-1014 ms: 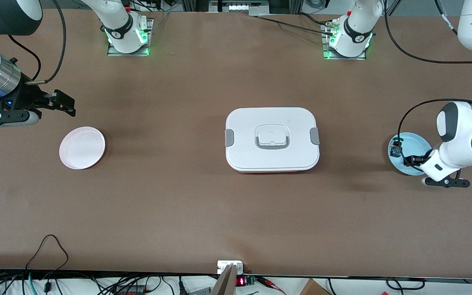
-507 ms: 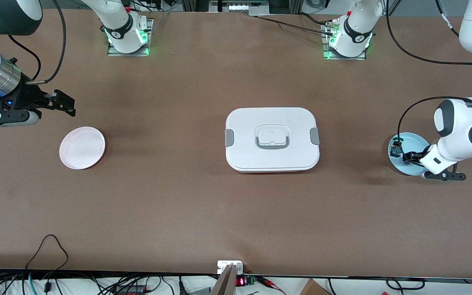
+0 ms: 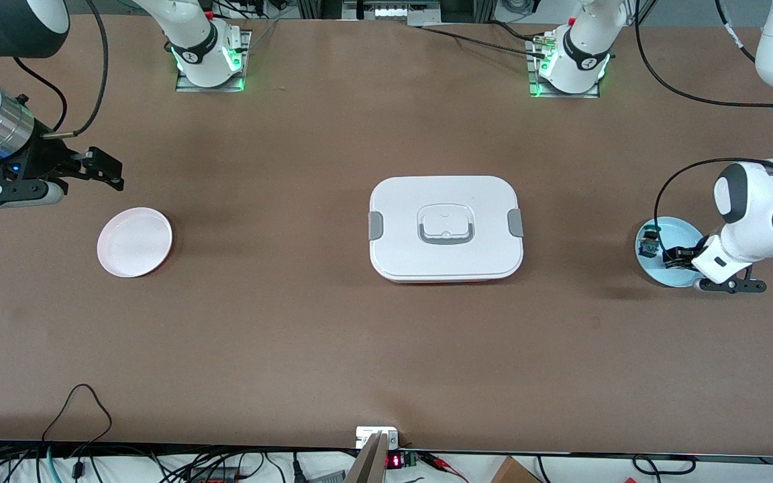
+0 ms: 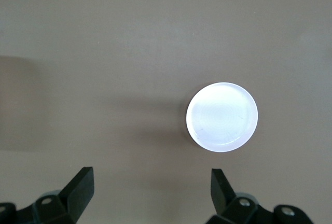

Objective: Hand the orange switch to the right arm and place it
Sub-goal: 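Lower the left gripper onto the orange switch on the blue plate and grasp it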

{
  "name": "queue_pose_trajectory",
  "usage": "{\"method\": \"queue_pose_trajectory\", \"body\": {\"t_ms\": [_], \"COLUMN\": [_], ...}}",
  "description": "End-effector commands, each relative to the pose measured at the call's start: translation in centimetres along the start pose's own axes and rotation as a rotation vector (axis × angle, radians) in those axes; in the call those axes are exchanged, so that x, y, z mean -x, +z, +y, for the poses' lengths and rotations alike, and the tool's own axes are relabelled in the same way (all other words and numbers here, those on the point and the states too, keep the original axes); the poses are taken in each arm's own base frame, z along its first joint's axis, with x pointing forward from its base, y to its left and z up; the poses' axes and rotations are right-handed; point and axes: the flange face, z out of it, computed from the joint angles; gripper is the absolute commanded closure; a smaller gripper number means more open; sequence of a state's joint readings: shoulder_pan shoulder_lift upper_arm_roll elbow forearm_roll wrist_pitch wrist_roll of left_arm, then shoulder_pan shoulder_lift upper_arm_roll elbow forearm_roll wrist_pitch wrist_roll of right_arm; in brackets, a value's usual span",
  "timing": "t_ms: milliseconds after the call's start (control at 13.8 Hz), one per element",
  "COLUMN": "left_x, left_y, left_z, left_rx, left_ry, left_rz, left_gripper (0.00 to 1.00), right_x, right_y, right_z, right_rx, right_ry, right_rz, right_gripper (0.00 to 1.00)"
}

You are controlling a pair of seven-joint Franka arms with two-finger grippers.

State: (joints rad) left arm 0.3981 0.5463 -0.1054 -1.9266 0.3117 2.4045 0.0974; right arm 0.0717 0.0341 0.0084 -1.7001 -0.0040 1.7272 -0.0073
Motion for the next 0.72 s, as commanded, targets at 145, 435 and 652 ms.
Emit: {"method": "queue_pose_trajectory", "body": {"t_ms": [145, 435, 652], "left_x": [0.2, 0.0, 0.0], "left_y": [2.5, 2.5, 2.0], "left_z": [-0.2, -0.2, -0.4], "left_rx": [0.003, 0.003, 0.001], "left_ry": [0.020, 0.017, 0.013], "left_rz": [0.010, 0.010, -0.005], "left_gripper": [0.00, 0.31, 0.62], "right_x": [0.0, 0.0, 0.0], "right_y": [-0.3, -0.3, -0.3], "right_z": [0.0, 0.1, 0.1], "right_rx": [-0.012, -0.012, -0.012], "right_ry": [0.012, 0.014, 0.011], "right_rz": [-0.005, -0.005, -0.005], "right_gripper": [0.00, 0.00, 0.00]}}
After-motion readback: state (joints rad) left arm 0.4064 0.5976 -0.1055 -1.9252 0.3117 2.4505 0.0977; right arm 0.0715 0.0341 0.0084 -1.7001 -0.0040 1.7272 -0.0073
